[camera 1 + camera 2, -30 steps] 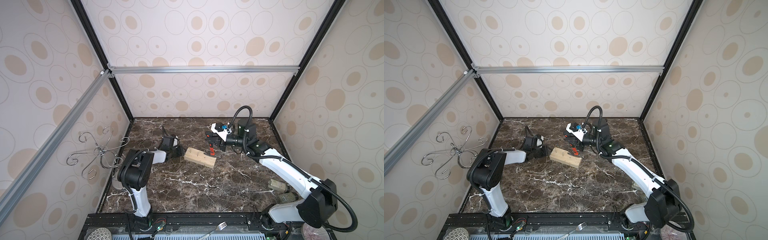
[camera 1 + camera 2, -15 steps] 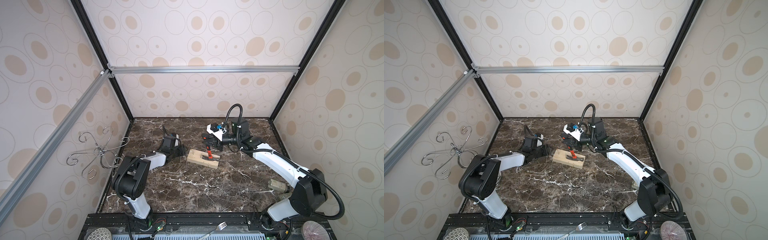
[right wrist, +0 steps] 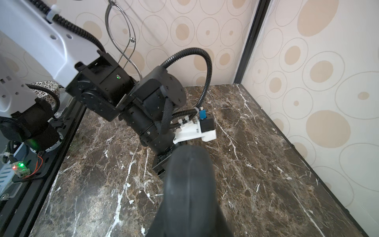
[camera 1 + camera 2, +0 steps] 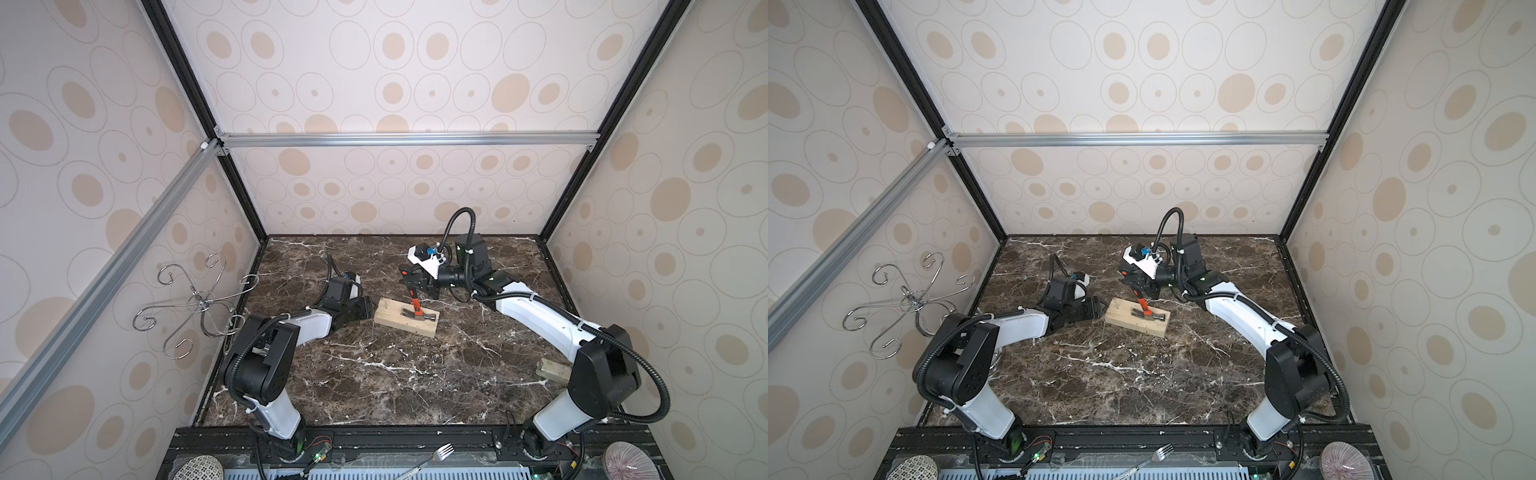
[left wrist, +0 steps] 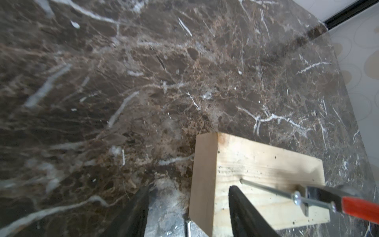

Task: Use a claw hammer to pull out a nail
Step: Move the mounting plate to the center of the board, then remove the nail from the mounting plate.

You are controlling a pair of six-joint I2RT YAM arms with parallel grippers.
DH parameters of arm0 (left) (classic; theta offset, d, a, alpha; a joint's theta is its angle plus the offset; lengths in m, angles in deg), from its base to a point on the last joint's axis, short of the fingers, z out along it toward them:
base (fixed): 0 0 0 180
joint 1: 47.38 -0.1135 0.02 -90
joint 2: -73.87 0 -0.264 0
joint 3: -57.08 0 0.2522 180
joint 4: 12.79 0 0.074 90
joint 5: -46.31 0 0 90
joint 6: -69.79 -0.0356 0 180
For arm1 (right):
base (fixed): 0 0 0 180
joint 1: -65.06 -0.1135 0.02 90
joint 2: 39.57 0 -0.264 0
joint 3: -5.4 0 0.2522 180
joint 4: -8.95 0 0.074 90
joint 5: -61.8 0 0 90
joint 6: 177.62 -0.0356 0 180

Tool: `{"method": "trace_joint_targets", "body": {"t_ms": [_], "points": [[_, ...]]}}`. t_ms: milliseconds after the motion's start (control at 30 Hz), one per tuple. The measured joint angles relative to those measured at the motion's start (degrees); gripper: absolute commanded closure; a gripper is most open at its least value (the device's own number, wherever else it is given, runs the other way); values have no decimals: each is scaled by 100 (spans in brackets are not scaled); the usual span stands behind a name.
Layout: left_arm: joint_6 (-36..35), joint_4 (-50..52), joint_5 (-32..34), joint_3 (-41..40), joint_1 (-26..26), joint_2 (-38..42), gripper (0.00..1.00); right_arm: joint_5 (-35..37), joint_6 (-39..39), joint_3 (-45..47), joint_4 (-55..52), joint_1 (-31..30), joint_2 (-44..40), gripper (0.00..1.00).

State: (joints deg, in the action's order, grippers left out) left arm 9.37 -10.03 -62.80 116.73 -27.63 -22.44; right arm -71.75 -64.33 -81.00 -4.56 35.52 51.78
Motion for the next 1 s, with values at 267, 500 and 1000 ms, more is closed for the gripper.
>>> {"method": "trace_joint_targets", "body": {"t_ms": [267, 500, 1000], "points": [[-2, -9, -39, -2, 142, -116, 41, 282, -146, 0, 210, -96, 33, 100], [-2, -63, -50, -4, 173, -175, 43, 455, -271, 0, 417, -192, 35, 100], [-168, 114, 317, -20, 192, -66, 32, 973, -813, 994, 2068, -234, -203, 100]]}}
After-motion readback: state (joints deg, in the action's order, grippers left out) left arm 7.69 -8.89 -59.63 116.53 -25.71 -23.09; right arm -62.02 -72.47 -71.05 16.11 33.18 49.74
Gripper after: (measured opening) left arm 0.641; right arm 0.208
